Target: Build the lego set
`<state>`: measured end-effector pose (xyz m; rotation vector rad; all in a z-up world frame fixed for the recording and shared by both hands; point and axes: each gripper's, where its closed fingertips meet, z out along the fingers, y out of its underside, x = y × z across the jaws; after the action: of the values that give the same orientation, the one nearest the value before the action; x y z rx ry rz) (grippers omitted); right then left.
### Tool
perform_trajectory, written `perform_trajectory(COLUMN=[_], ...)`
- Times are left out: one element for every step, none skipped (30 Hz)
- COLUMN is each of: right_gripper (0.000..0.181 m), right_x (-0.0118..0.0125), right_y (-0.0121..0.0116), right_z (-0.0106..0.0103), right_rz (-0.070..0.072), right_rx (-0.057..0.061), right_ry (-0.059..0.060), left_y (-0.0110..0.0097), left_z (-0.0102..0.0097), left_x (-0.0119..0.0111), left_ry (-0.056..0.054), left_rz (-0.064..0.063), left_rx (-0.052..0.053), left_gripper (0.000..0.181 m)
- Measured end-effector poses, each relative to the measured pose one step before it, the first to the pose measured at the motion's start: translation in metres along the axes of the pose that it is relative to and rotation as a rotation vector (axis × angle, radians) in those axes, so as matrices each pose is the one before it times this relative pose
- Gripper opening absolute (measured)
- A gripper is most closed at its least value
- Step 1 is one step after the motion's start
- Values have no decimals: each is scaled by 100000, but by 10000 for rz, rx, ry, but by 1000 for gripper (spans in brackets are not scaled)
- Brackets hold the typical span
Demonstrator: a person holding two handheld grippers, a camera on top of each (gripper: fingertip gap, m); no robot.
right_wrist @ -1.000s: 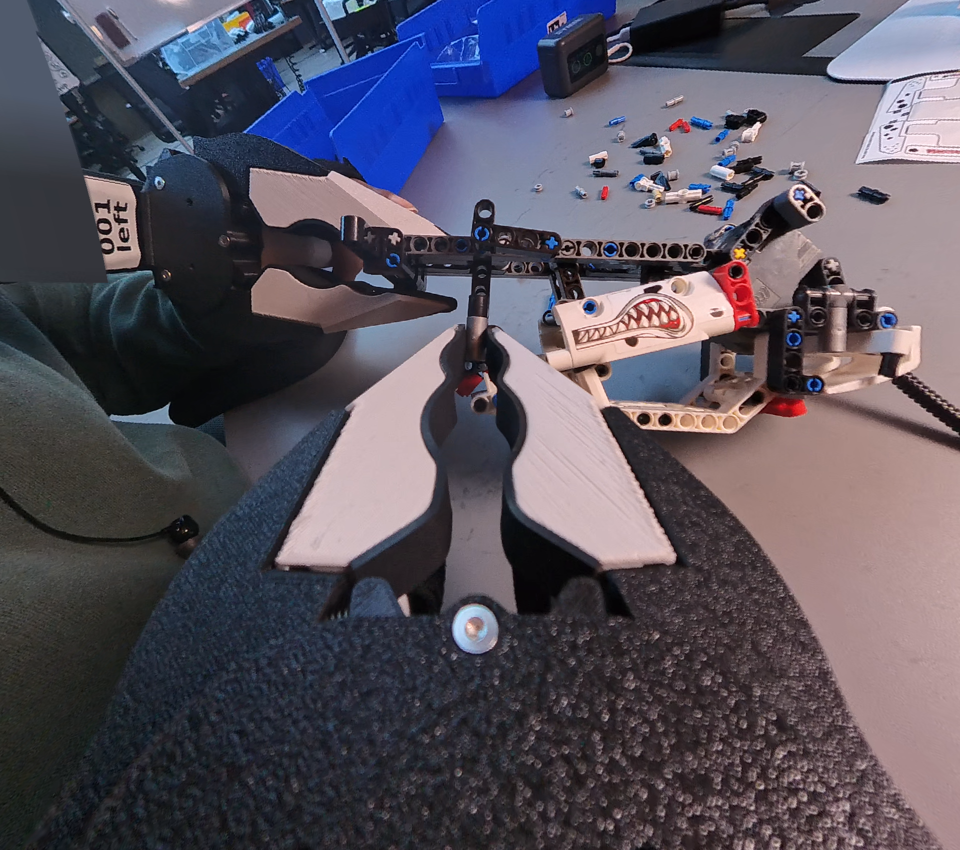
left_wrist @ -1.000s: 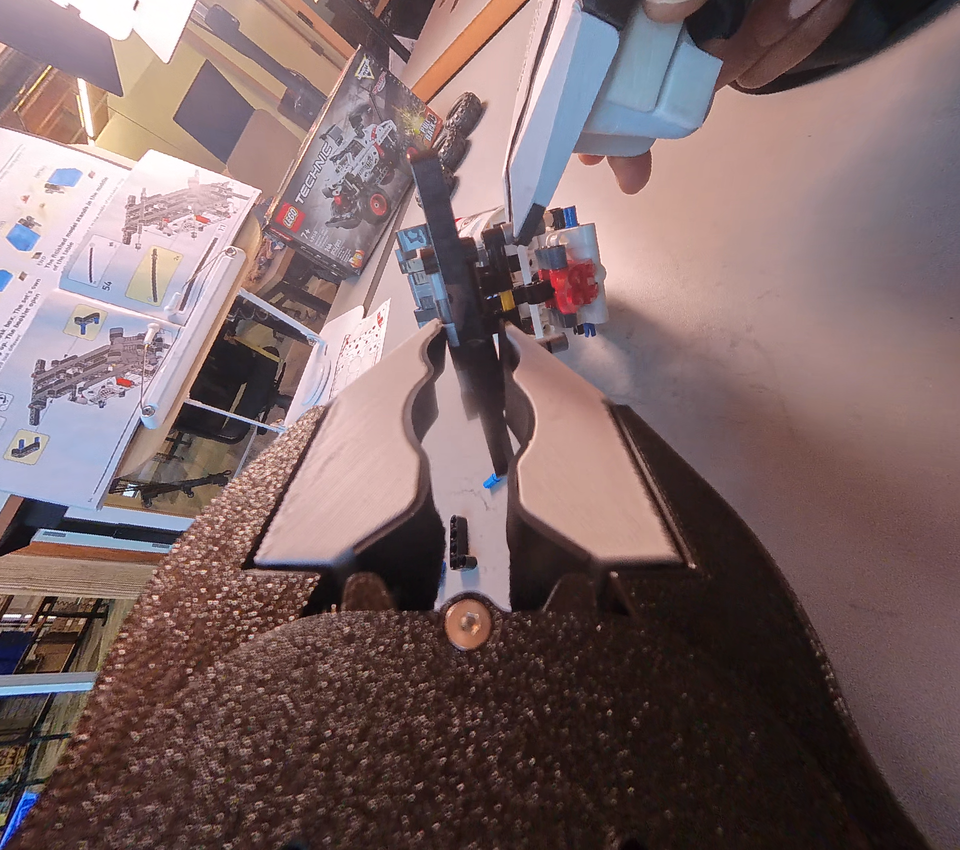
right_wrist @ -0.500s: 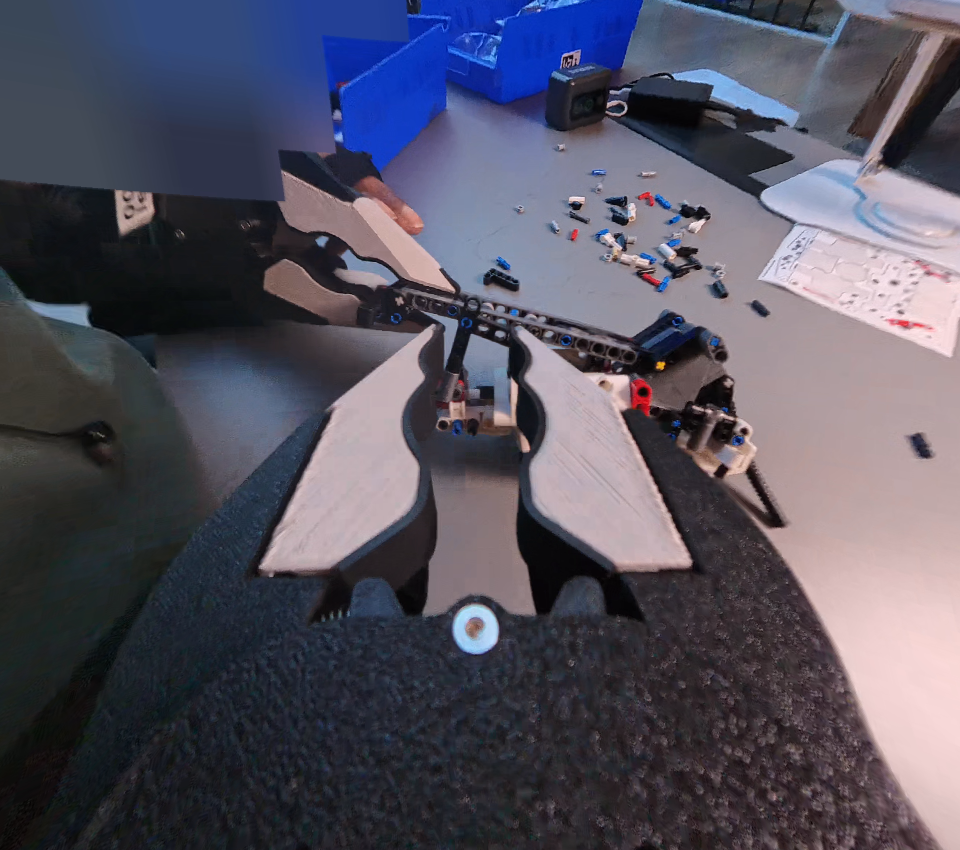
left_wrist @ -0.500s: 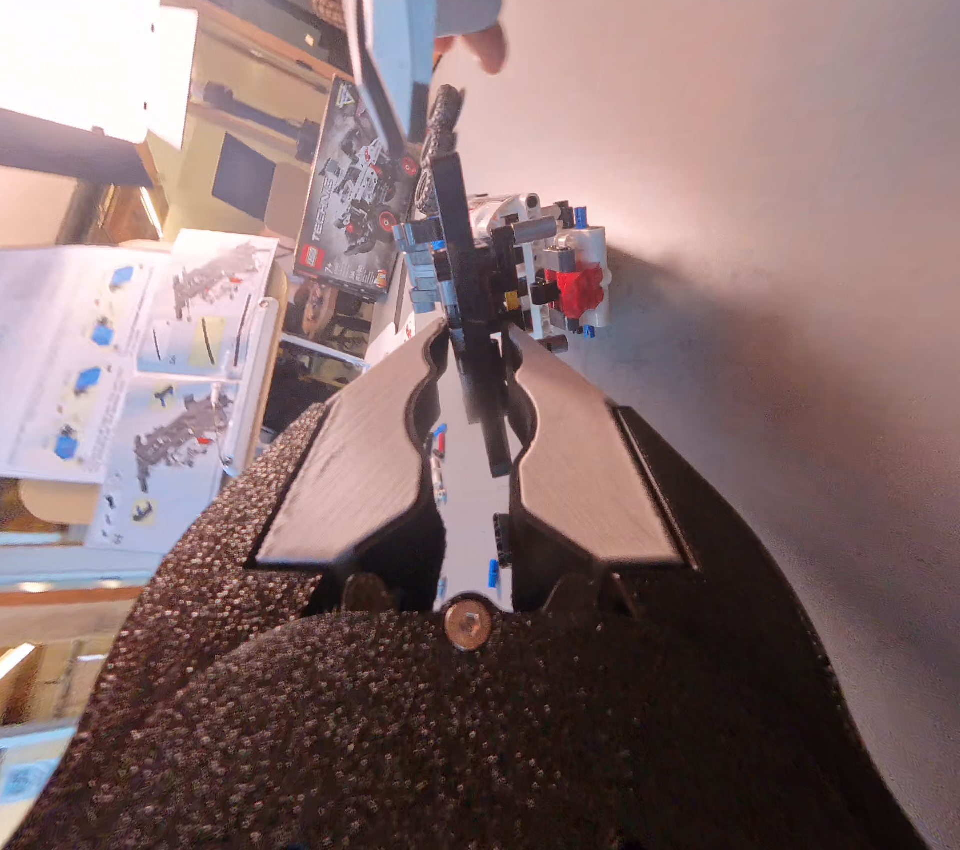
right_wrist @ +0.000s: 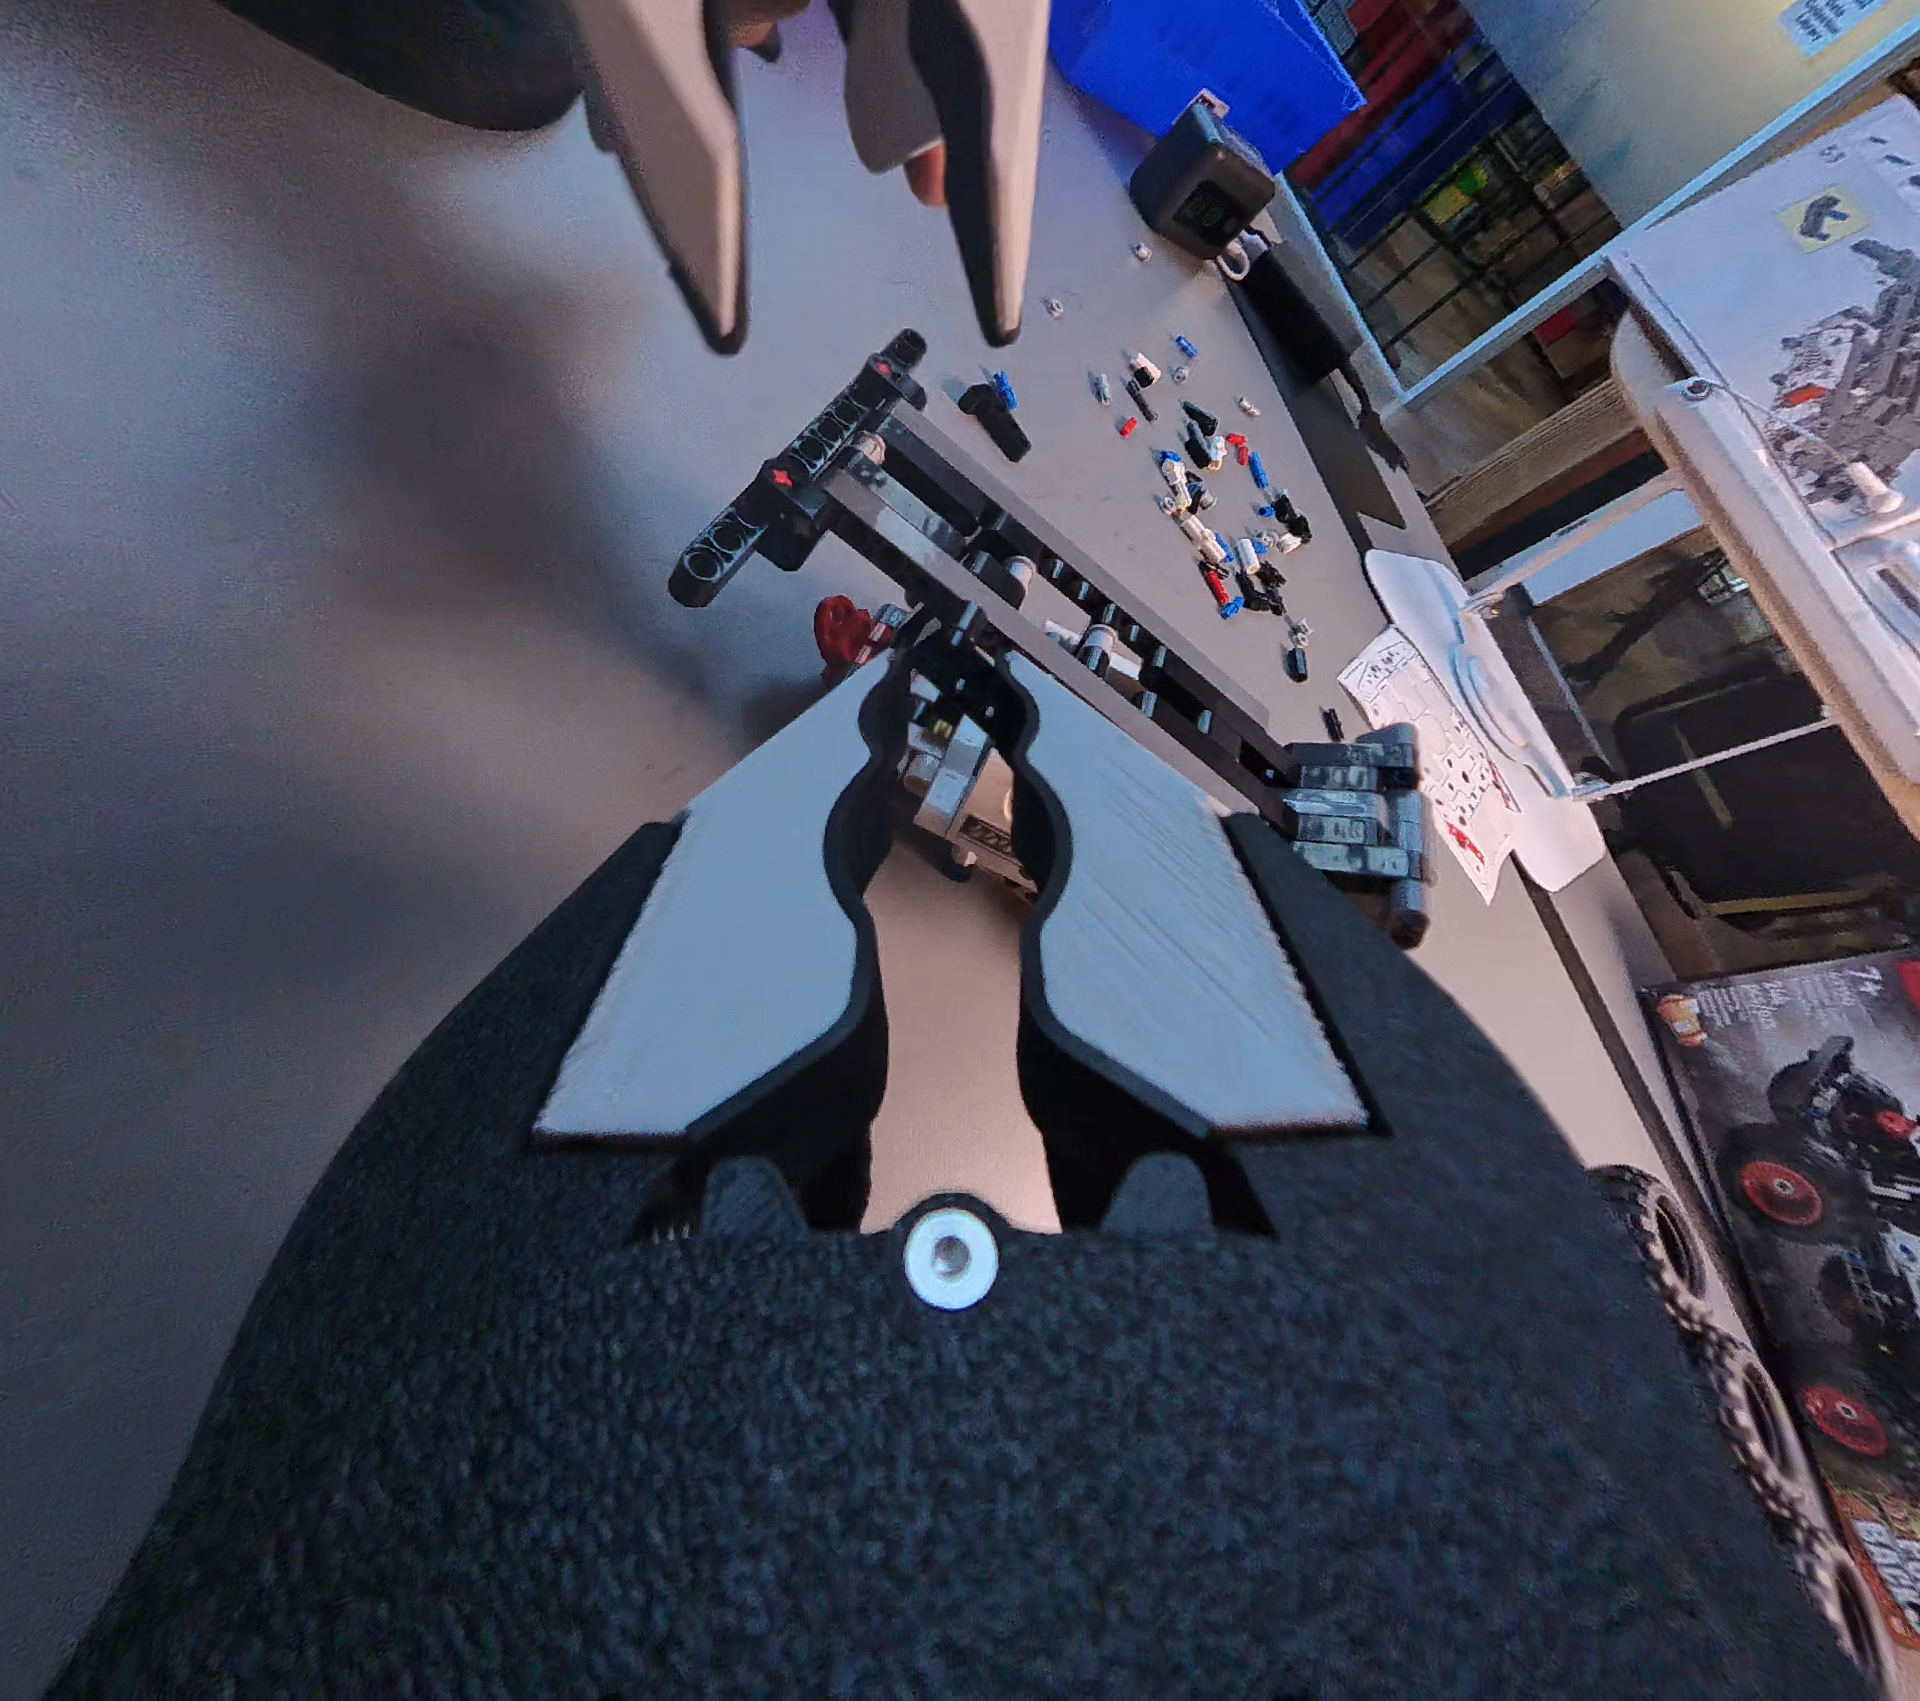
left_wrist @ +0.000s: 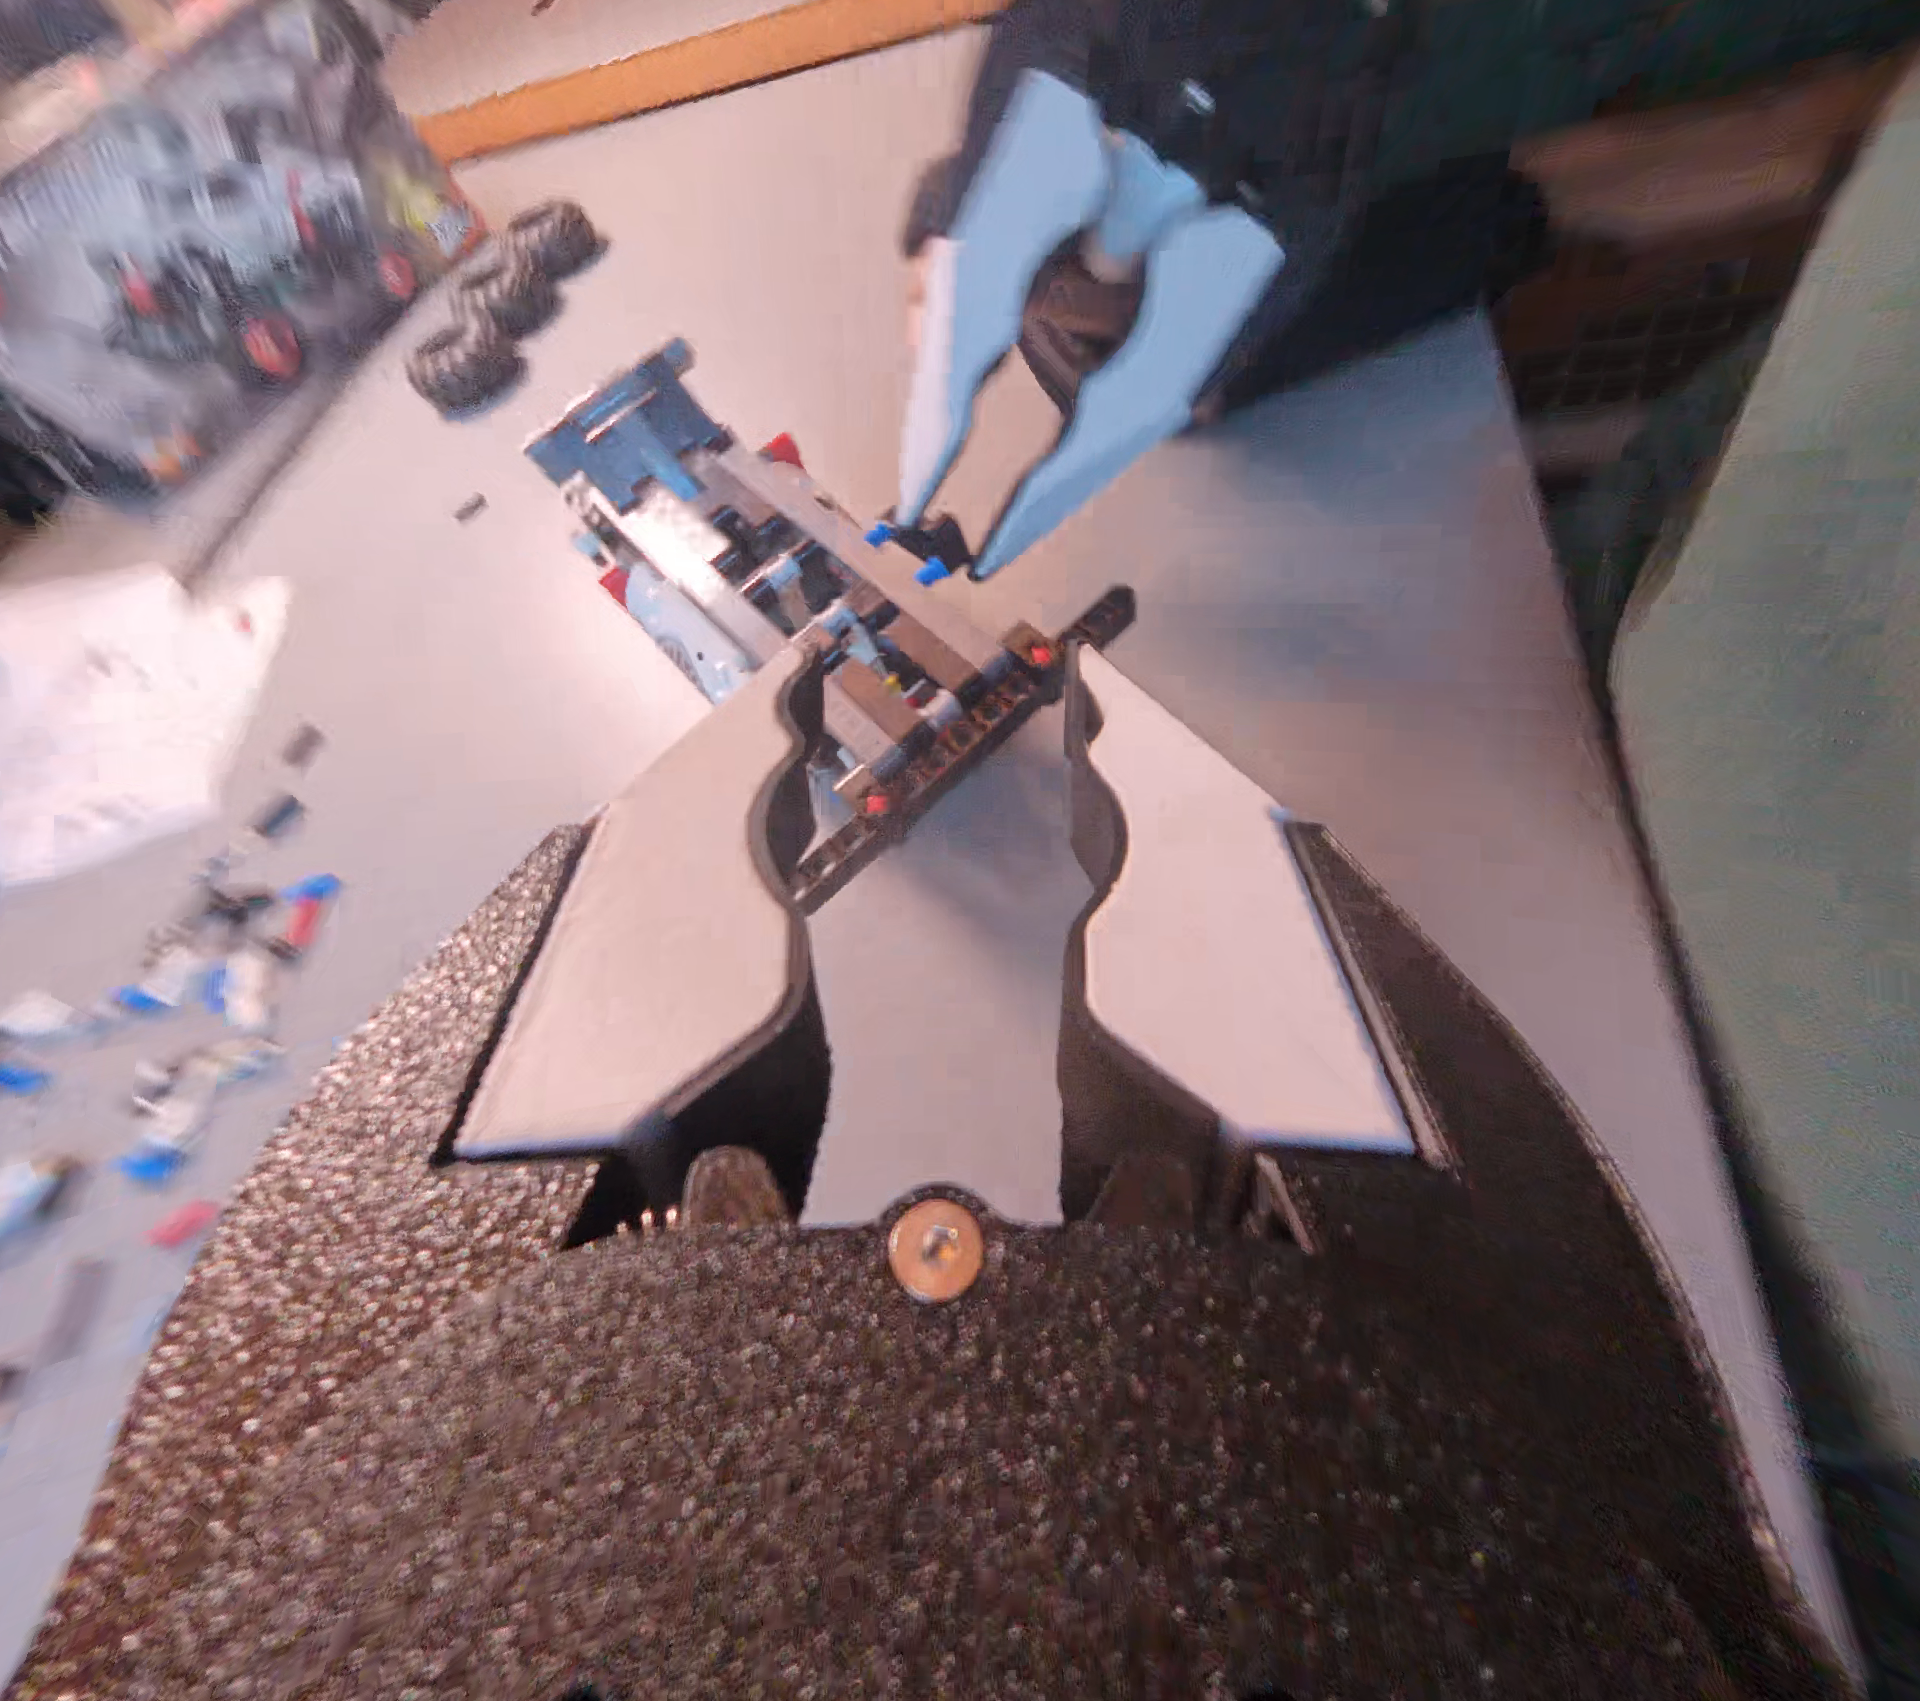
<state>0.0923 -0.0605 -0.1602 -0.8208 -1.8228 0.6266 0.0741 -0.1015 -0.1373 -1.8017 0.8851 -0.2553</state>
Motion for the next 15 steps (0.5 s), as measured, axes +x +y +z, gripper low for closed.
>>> perform_trajectory(right_gripper=[14,14,14,15,16,16,18,18,20,22,26,31,38,48,55], right_x=[-2,-46,-117,-137,-111,-16,20,92,184,161,173,259,237,191,103], right_y=[-67,-160,-190,-31,-16,-2,25,8,-18,-11,-23,-54,-46,-22,-49], right_z=[-27,8,27,74,25,-10,-81,-149,-176,-155,-101,-15,71,151,233], right_rz=[-85,-67,-47,-110,-210,-221,-202,-199,-194,-223,-260,-300,-279,-194,-150], right_rx=[-30,7,41,-48,-37,-56,-67,-49,-34,-65,-91,-102,-118,-132,-104], right_ry=[68,-8,-76,-116,-126,-129,-204,-233,-232,-302,-329,-311,-372,-452,-540], left_y=[22,-97,-213,-22,238,203,164,139,70,-8,2,61,109,102,96], left_z=[-155,-65,-3,158,291,319,295,250,194,154,145,159,152,106,53], left_x=[-813,-465,-336,-495,-477,-399,-486,-421,-191,-53,-29,-38,34,67,43], left_ry=[246,484,520,392,404,455,374,369,416,356,209,55,5,-40,-73], left_rz=[-1438,-1248,-1110,-954,-725,-553,-518,-476,-408,-296,-119,40,151,167,150], left_rx=[46,91,140,-21,-214,-208,-189,-192,-170,-119,-106,-142,-167,-151,-116], left_gripper=[47,54,56,56,58,58,58,57,54,52,49,48,48,47,47])
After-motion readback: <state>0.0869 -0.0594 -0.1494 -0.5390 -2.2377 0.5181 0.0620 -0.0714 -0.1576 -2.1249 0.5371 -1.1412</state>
